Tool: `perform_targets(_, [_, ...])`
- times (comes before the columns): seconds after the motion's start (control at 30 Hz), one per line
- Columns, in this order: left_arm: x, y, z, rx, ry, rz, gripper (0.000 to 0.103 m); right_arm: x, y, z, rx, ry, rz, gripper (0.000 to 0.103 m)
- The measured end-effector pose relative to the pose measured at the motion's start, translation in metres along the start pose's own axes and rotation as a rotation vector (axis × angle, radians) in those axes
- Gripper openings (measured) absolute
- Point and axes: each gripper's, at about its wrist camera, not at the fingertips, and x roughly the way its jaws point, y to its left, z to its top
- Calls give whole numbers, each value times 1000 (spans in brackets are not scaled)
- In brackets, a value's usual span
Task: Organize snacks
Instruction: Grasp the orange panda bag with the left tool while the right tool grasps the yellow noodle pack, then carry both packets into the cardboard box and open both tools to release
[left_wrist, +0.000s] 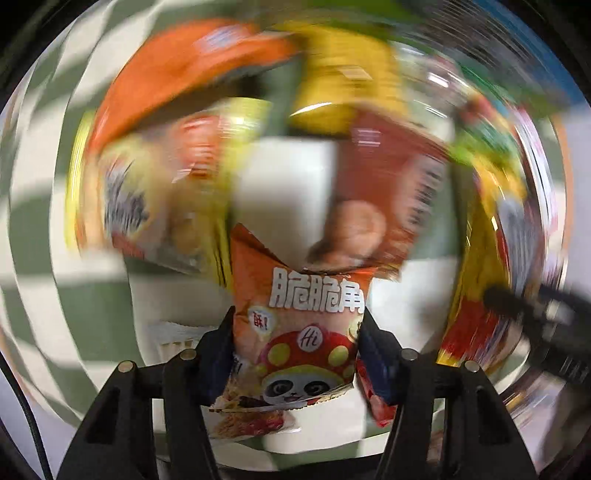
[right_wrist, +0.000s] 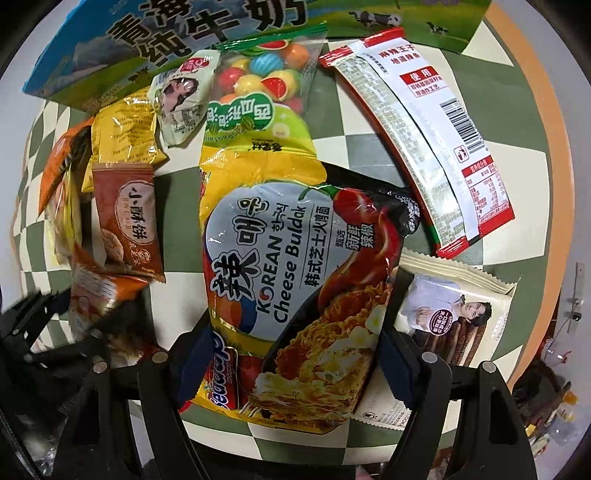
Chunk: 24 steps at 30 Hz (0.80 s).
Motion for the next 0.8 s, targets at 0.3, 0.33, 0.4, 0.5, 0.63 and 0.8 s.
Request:
perform_targets(0.3, [13,-3,-3,53,-25,49,57,34,46,12,68,14,-56,88])
perform_targets(0.33, [10,-4,-6,54,-43,51,54,38,46,11,80,14,-66,88])
perform_targets(0.4, [1,-4,-11,53,-82,47,53,45,47,8,102,4,-83,88])
perform_targets(0.5, [-23,7,-18,56,-136,28,52,46,52,0,113,-31,-104,87])
perform_targets(0.63, [-54,9,-28,51,-172,-7,52,24,60,-22,117,-73,-82,74])
perform_targets(0.8, [-94,24,-25,28,-207,-58,52,-8,62,-38,92,-130,2,74])
